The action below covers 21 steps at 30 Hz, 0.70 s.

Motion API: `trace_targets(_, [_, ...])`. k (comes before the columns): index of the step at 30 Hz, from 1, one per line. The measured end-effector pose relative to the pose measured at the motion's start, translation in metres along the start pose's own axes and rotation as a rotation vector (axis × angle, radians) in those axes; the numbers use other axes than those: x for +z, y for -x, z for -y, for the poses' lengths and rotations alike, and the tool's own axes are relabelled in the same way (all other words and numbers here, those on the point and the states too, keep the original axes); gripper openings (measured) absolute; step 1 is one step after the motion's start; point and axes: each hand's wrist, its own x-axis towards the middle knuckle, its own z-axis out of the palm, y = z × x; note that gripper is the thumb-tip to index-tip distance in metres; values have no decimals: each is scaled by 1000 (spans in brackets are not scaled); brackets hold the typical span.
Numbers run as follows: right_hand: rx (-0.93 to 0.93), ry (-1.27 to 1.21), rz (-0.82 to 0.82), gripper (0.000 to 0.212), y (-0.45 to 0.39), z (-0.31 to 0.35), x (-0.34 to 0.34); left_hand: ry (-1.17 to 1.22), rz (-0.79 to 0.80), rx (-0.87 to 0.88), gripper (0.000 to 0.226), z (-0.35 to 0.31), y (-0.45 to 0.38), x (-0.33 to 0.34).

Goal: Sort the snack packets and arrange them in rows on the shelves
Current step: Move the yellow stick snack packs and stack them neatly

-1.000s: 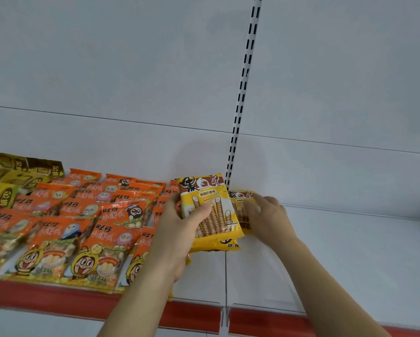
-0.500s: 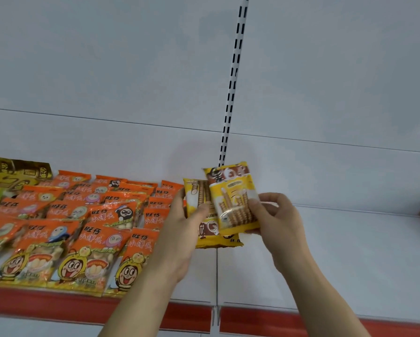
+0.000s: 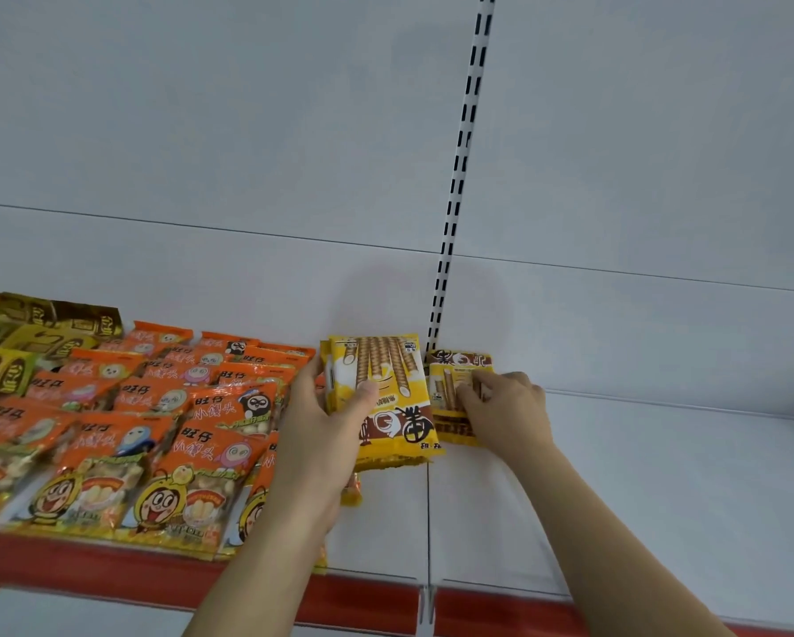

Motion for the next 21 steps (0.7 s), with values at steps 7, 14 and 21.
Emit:
trace_targets(7, [-94, -211, -184, 45, 18, 12, -13, -41, 36, 1, 76, 0, 3, 5])
trace_targets(14, [-316, -357, 110, 48, 45, 25, -53, -78, 146, 17, 50, 2, 11, 24])
trace_targets(21, [108, -966, -167, 44, 39, -4, -67, -19, 141, 5, 62, 9, 7, 28])
